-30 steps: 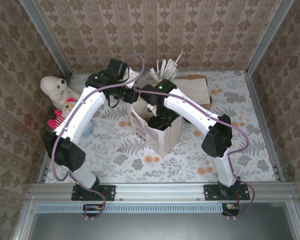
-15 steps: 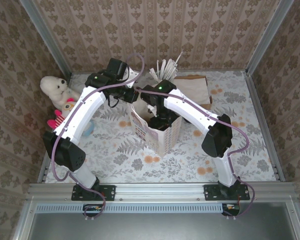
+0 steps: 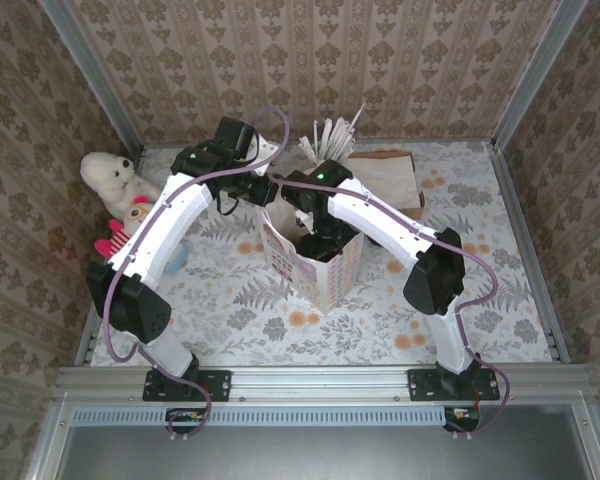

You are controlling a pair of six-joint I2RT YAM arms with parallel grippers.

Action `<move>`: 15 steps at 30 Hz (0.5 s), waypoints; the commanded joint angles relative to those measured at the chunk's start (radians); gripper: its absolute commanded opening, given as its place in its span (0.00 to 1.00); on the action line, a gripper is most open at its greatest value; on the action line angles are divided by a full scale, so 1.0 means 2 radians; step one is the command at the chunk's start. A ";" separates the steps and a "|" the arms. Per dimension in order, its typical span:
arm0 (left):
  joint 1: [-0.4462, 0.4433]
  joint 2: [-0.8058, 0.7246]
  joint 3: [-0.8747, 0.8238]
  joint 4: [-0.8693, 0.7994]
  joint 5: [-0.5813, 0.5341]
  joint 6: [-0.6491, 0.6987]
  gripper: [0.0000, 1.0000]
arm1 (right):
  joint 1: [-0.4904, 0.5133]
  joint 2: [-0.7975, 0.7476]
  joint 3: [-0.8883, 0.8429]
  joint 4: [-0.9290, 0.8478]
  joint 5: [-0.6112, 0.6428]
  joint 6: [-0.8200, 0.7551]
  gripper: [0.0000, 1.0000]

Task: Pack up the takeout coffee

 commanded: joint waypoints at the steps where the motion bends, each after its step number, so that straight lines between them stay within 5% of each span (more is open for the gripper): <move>1: 0.003 -0.015 -0.004 0.022 0.000 -0.016 0.00 | 0.002 -0.019 -0.010 -0.021 0.007 -0.005 0.44; 15: 0.000 -0.013 -0.006 0.022 0.005 -0.020 0.00 | 0.002 -0.030 -0.015 0.014 0.018 -0.007 0.42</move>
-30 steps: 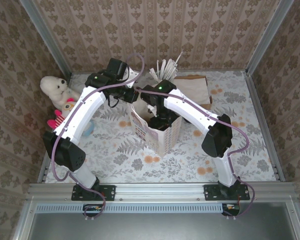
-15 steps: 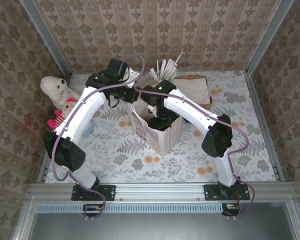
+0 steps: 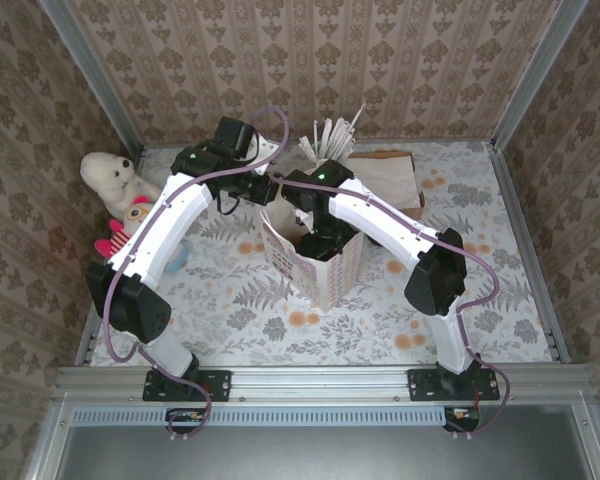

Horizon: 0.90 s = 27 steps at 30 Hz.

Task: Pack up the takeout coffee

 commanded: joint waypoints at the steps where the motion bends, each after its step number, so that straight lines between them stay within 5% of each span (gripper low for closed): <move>1: 0.000 -0.012 -0.005 0.016 0.003 -0.011 0.00 | 0.002 -0.025 -0.010 0.002 0.014 -0.006 0.42; 27: -0.002 -0.007 -0.008 0.019 0.008 -0.014 0.00 | 0.000 -0.050 -0.051 0.072 0.039 -0.012 0.40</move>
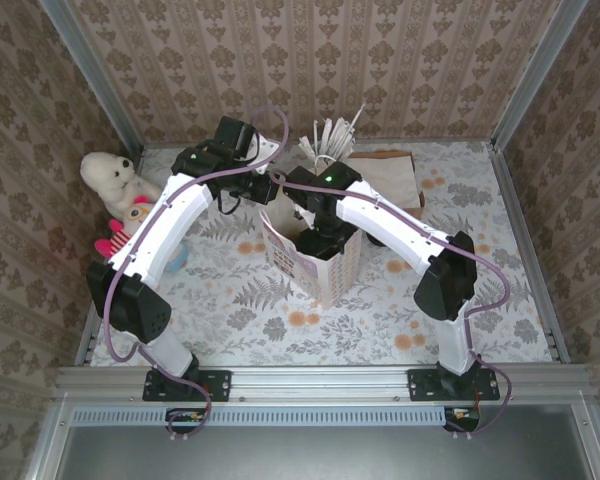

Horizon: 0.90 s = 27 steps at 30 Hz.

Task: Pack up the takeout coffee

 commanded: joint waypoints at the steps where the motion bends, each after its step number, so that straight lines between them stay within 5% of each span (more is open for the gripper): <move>1: -0.002 -0.006 -0.004 0.008 0.007 -0.005 0.00 | -0.001 -0.015 -0.016 0.004 0.016 -0.007 0.40; 27: -0.002 -0.002 -0.001 0.004 0.010 -0.007 0.00 | -0.002 -0.017 -0.039 0.035 0.011 -0.015 0.40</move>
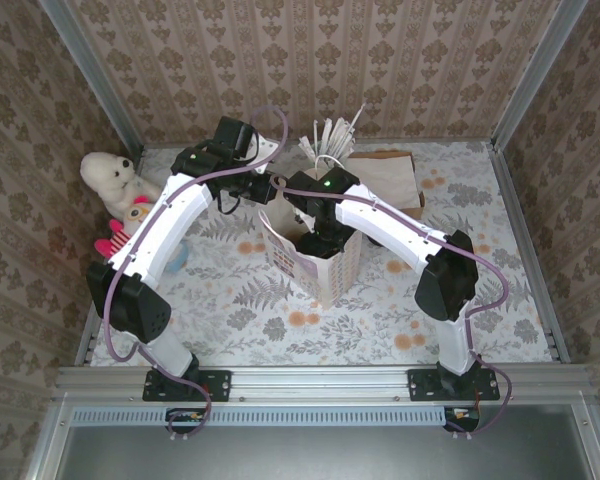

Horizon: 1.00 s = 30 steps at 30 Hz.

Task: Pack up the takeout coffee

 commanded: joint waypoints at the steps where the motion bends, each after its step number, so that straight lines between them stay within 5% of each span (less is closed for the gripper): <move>1: -0.003 -0.001 0.002 0.001 0.010 -0.005 0.00 | -0.003 -0.015 -0.006 0.009 0.008 -0.011 0.40; 18: -0.006 0.001 0.005 -0.001 0.008 -0.007 0.00 | -0.003 -0.021 -0.019 0.014 0.009 -0.008 0.40; 30: -0.006 0.000 0.004 0.000 0.002 -0.004 0.00 | -0.003 -0.007 0.018 -0.061 -0.006 0.018 0.40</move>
